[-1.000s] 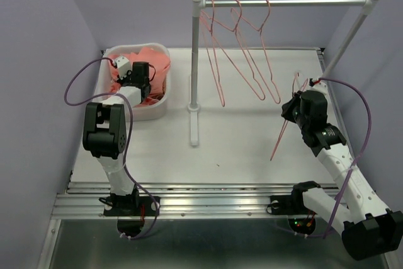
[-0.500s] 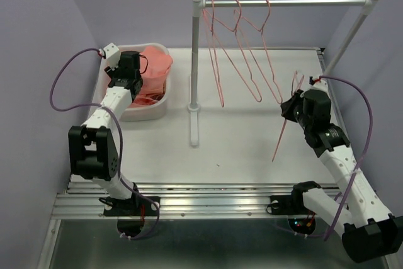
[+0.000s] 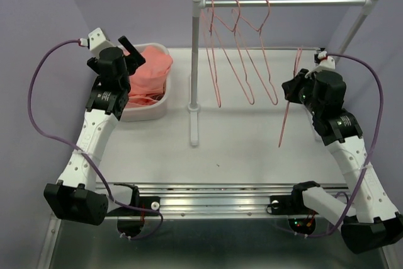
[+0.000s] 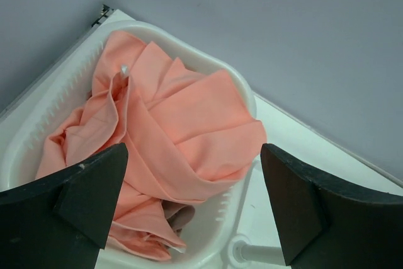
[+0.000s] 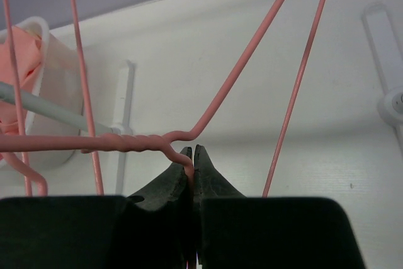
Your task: Remove the skirt from the hanger
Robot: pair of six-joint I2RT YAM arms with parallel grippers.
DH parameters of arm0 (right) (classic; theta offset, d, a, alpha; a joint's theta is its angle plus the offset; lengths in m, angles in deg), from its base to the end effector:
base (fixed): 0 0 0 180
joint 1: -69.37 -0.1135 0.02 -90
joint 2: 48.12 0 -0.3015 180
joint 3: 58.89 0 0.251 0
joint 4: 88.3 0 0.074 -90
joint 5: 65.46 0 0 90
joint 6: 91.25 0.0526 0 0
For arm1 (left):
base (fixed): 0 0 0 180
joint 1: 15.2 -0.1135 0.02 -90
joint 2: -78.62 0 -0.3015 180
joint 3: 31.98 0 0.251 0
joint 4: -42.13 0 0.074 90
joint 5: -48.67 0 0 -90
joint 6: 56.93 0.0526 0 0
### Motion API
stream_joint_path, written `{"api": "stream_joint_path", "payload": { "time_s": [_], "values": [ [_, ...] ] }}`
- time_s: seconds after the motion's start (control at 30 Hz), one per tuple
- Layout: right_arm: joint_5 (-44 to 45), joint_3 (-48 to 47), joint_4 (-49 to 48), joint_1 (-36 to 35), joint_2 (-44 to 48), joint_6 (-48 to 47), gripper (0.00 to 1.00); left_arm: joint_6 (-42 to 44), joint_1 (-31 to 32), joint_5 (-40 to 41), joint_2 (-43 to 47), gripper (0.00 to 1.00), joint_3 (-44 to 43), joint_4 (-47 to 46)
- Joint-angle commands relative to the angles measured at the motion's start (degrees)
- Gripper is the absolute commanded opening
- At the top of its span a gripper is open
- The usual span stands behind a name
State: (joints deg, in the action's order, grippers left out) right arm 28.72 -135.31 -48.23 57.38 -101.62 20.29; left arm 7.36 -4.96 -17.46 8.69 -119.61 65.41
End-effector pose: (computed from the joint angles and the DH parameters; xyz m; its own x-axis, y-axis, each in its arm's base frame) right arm 0.1893 0.0363 0.4163 -0.3194 0.3065 -0.8967 -0.0234 0.9434 0.3308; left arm 0.2765 -0.0283 0.4611 0.0152 -0.4059 -0.9138 -0.2521 0.8828 -0.3963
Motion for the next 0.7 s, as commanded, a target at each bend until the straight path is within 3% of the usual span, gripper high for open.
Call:
{"api": "stream_joint_path", "payload": {
  "time_s": [0.0,0.27,0.67],
  "values": [
    [-4.78,-8.15,-1.19,0.3,-3.7,-4.74,0.01,1.19,1.09,-4.63,4.18,0.99,-2.32,2.41],
    [-10.43,-24.05,-1.02,0.3,-12.77,-10.11,0.01,0.31,2.33,-5.78,9.46,0.99,3.57,1.62],
    [-9.81,-33.21,-1.98,0.3,-19.98,-12.66,0.01,1.19,2.59,-5.42,8.85,0.99,2.96,1.89]
  ]
}}
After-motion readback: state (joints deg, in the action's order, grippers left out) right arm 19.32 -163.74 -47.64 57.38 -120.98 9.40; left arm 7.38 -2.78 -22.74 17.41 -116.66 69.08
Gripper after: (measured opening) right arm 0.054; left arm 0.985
